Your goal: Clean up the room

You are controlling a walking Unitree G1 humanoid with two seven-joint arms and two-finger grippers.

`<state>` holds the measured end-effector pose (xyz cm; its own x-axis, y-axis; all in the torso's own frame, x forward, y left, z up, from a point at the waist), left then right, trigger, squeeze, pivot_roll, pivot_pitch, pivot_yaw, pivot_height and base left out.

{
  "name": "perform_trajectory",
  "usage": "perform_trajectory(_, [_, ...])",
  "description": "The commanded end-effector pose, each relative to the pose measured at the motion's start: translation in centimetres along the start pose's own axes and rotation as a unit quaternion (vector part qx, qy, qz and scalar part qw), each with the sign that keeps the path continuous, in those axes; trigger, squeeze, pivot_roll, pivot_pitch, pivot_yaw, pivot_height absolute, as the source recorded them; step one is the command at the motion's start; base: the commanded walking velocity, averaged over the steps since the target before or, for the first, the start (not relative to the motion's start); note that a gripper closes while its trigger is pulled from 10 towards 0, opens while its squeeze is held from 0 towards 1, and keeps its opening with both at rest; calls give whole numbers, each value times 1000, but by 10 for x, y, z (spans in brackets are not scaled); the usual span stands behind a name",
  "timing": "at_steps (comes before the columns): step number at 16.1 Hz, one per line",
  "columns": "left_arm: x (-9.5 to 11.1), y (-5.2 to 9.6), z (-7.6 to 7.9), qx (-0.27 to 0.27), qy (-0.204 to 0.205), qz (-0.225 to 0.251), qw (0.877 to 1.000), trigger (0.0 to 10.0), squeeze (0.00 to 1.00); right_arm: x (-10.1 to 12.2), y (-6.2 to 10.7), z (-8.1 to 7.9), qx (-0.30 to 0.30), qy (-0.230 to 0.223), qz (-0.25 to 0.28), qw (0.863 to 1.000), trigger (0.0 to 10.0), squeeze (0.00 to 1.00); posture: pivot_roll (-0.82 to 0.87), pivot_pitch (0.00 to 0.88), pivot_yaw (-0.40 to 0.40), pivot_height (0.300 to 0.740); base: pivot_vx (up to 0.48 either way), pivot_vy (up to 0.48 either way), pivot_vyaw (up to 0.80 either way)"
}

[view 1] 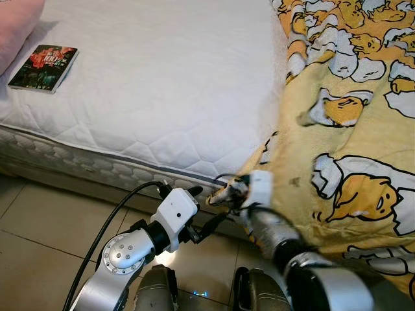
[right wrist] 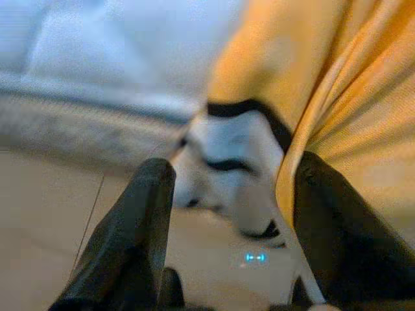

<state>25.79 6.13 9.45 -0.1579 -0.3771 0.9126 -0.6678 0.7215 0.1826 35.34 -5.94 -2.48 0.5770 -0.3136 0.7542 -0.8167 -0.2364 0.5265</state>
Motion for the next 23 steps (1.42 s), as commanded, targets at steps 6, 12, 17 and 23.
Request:
perform_trajectory(6, [-3, 2, 8, -10, 6, -4, 1000, 10000, 0, -64, 13, -22, 74, 37, -86, 993, 0, 0, 234, 227, -25, 699, 0, 0, 0])
perform_trajectory(12, [-2, 0, 9, -8, 9, -3, 1000, 10000, 0, -109, 33, -28, 161, 116, -153, 968, 0, 0, 218, 230, -29, 699, 0, 0, 0])
perform_trajectory(17, [-2, -2, 9, -7, 11, -1, 1000, 10000, 0, -139, 55, -20, 221, 178, -194, 939, 0, 0, 207, 227, -33, 699, 0, 0, 0])
perform_trajectory(23, [-3, -3, 2, 4, 3, -1, 1000, 10000, 0, -17, 28, -6, 82, 104, 84, 988, 10000, 1000, 201, 214, -33, 699, 0, 0, 0])
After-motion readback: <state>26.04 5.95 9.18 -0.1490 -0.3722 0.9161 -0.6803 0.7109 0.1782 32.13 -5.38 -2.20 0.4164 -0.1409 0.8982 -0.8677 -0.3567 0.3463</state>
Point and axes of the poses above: a point about 5 cm out from each wrist's last joint towards the gripper, its own y axis pointing back from the gripper into the wrist, its own x axis along the axis of the wrist's last joint, z = x × y, the point moved 6 cm from there along -y, pointing out of the wrist towards the gripper, and after that the axes turned 12 degrees about -y, right-handed, at the moved point
